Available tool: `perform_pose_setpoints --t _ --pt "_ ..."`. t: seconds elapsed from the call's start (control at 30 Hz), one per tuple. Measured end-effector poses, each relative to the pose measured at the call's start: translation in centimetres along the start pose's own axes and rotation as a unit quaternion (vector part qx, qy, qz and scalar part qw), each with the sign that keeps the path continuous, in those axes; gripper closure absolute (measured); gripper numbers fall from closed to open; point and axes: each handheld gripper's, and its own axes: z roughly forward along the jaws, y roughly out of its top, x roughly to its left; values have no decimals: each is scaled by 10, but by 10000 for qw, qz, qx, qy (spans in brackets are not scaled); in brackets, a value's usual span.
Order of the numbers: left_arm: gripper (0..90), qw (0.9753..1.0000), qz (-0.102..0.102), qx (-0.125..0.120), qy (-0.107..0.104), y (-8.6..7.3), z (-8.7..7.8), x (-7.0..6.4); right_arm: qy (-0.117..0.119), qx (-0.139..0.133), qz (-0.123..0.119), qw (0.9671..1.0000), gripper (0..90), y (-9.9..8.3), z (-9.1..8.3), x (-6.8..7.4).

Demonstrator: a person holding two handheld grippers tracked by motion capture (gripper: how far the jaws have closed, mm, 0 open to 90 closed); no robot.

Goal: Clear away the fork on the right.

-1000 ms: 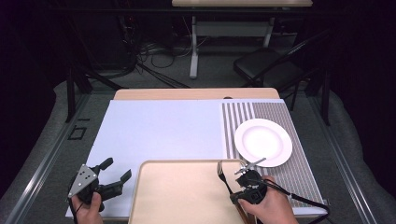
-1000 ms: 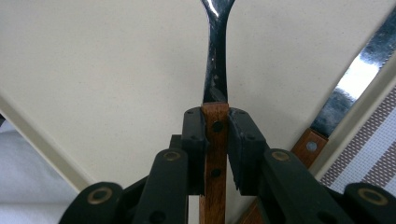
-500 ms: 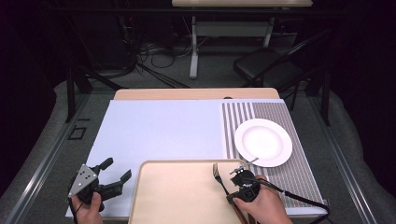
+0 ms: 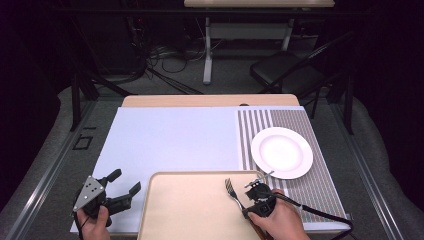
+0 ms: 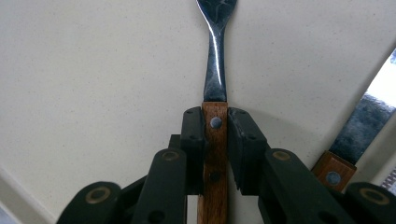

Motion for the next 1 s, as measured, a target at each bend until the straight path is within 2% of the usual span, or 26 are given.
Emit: perform_pose_setpoints --t 0.17,0.2,0.23,0.27,0.3,0.33,0.37,0.4,0.47,0.5,0.6,0.73,0.77,0.83,1.0 --pt "156 10000 -10 3 -6 0 0 0 -57 168 -159 9997 746 0 -3 0" --pt "156 10000 -8 2 -7 0 0 0 -22 -12 -152 9999 741 -1 -1 0" --pt "156 10000 -10 2 -7 0 0 0 45 -381 -85 9992 741 -3 4 0" --pt "156 10000 -11 1 -6 0 0 0 -177 593 -274 9977 740 3 -10 0" --pt "156 10000 -17 3 -7 0 0 0 -216 842 -416 9953 740 5 -15 -1" --pt "156 10000 -20 2 -8 0 0 0 -123 380 -302 9987 739 2 -12 0" --pt "156 10000 -17 5 -9 0 0 0 72 -459 -118 9988 736 -3 -4 2" --pt "157 10000 -24 3 -8 0 1 0 111 -533 -127 9984 733 -3 -6 1" --pt "156 10000 -31 1 -7 0 1 0 51 -195 -182 9996 729 0 -15 1" --pt "157 10000 -34 1 -7 0 1 0 92 -170 -247 9995 734 0 -17 -1" --pt "156 10000 -39 -3 -9 0 1 0 332 -543 -268 9976 779 0 -16 1" --pt "156 10000 -40 -5 -1 0 1 0 405 -521 -429 9969 842 1 -11 4" --pt "156 10000 -39 -4 -3 -1 1 0 351 -464 -563 9967 861 1 -10 4" --pt "157 10000 -43 0 -5 -1 1 0 377 -419 -560 9968 900 2 -7 5" --pt "156 10000 -43 -4 3 -1 1 0 482 -411 -617 9961 900 3 2 8"
